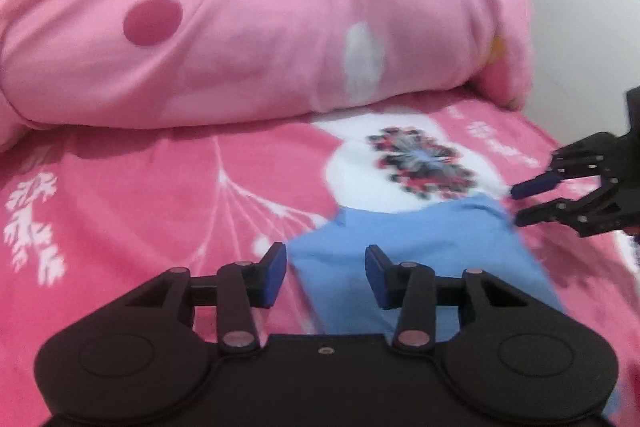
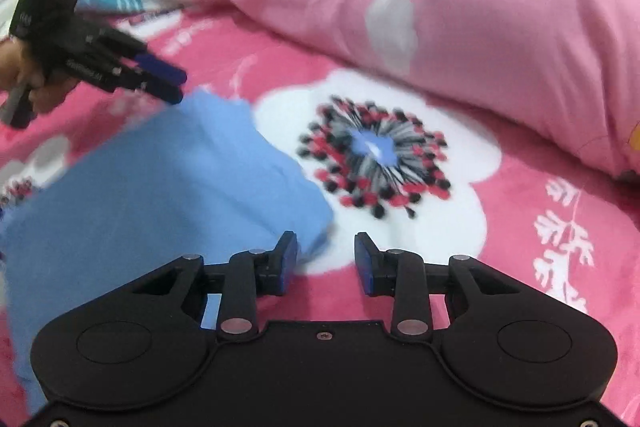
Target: Fold clothes
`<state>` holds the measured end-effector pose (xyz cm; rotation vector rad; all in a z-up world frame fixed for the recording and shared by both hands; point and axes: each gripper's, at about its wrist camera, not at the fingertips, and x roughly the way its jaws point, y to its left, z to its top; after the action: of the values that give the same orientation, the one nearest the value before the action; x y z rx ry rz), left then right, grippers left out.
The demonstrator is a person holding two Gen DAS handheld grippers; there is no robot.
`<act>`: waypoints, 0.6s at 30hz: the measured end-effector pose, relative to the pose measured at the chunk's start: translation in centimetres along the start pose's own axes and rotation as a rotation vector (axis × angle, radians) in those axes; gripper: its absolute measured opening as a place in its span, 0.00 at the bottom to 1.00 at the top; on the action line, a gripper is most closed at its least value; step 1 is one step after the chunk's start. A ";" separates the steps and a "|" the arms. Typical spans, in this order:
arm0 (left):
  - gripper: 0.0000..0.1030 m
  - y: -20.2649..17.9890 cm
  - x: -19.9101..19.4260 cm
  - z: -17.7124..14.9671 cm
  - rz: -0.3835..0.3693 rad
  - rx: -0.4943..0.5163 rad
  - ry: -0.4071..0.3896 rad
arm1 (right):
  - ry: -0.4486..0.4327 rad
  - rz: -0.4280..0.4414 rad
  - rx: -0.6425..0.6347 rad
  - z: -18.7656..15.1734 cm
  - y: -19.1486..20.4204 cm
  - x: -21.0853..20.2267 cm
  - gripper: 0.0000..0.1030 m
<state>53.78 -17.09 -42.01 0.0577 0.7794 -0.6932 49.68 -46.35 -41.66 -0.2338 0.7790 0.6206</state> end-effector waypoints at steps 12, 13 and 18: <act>0.42 -7.5 -4.1 -11.0 -0.081 0.336 0.164 | 0.125 0.073 -0.146 -5.9 8.5 -1.4 0.31; 0.42 -7.3 -4.6 -10.9 -0.069 0.328 0.183 | 0.159 0.037 -0.148 -6.6 8.2 -2.4 0.31; 0.42 -8.5 -8.3 -9.9 -0.048 0.332 0.220 | 0.145 -0.006 -0.115 -7.0 9.1 -7.2 0.31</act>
<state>38.31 -16.18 -41.97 0.4240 0.8707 -0.8668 36.18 -45.11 -41.13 -0.3900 0.8825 0.6491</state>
